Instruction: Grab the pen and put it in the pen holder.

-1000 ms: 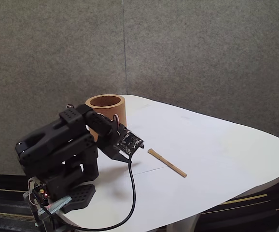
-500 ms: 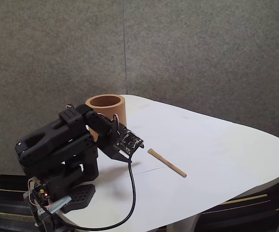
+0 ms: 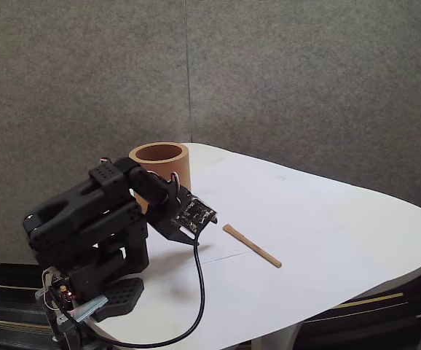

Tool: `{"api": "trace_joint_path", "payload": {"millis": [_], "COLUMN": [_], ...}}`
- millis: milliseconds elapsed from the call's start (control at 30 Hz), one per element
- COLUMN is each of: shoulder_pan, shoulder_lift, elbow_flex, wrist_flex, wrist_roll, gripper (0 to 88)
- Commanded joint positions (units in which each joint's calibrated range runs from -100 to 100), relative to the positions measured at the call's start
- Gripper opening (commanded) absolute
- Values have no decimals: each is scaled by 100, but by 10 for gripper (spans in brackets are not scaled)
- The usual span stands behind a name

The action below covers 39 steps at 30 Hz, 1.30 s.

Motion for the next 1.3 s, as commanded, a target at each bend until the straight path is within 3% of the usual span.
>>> {"api": "trace_joint_path", "payload": {"millis": [0, 433, 800, 1167, 1267], "shoulder_pan": [31, -13, 16, 185, 375], "shoulder_lift": [-16, -8, 260, 4018, 5043], "elbow_flex": [-36, -153, -3051, -6552, -7274], "wrist_flex": [-85, -85, -8, 0, 25], "wrist_roll": [25, 41, 41, -27, -233], "gripper": [243, 240, 239, 238, 238]}}
